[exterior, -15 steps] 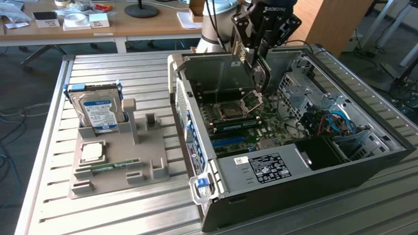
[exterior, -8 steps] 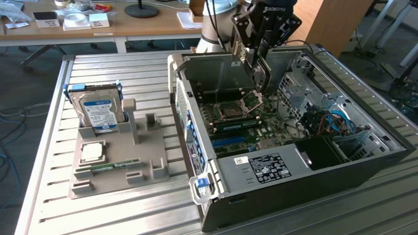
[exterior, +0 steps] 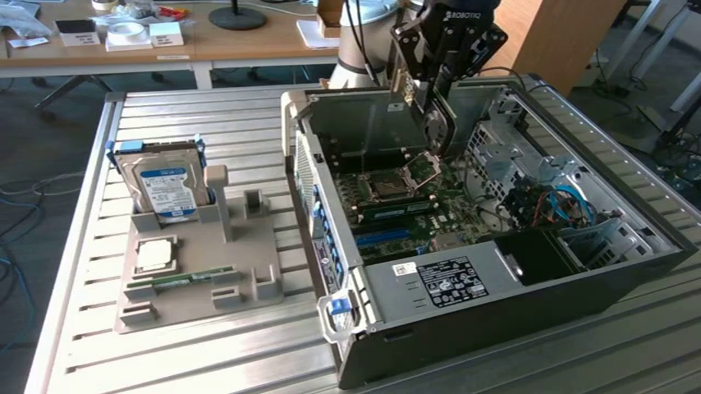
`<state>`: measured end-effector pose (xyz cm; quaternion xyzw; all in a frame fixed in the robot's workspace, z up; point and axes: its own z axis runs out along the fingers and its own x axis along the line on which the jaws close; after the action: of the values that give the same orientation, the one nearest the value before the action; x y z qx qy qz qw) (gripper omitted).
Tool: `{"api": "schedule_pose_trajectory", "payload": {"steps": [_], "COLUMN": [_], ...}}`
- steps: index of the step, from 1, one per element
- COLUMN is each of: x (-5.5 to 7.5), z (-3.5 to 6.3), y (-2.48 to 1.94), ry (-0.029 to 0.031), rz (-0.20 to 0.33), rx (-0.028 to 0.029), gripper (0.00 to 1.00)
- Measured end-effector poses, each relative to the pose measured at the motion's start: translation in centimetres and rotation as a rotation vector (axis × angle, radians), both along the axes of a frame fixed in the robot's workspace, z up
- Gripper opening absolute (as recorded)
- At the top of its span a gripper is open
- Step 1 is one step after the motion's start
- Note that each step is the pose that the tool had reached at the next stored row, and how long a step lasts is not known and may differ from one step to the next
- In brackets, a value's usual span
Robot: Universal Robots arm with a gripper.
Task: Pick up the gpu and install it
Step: 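Pick up the gpu and move the gpu toward the slot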
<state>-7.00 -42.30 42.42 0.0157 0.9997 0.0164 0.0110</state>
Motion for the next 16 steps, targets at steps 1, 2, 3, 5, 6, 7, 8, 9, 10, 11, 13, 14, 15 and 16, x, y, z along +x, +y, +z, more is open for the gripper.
{"api": "schedule_pose_trajectory", "payload": {"steps": [1, 2, 3, 5, 6, 7, 8, 9, 10, 11, 13, 14, 15, 16], "x": [0.14, 0.28, 0.43, 0.71, 0.84, 0.91, 0.91, 0.91, 0.92, 0.91, 0.92, 0.92, 0.92, 0.91], "z": [0.0, 0.0, 0.0, 0.0, 0.0, 0.01, 0.01, 0.0, 0.0, 0.0, 0.0, 0.0, 0.0, 0.0], "y": [0.0, 0.0, 0.0, 0.0, -0.01, -0.01, -0.01, 0.0, 0.0, 0.0, 0.0, 0.0, 0.0, 0.0], "ry": [0.0001, 0.0001, 0.0001, 0.0001, 0.0, 0.0001, 0.0001, 0.0, 0.0, 0.0, 0.0, 0.0, 0.0, 0.0], "rz": [0.0, 0.0, 0.0, 0.0, 0.0, 0.0, 0.0, 0.0, 0.0, 0.0, 0.0, 0.0, 0.0, 0.0], "rx": [0.0, 0.0, -0.0001, 0.0, 0.0, -0.0001, 0.0, 0.0, 0.0, 0.0, 0.0, 0.0, 0.0, 0.0], "gripper": [0.27, 0.27, 0.27, 0.27, 0.27, 0.27, 0.27, 0.27, 0.27, 0.27, 0.27, 0.27, 0.27, 0.27]}}
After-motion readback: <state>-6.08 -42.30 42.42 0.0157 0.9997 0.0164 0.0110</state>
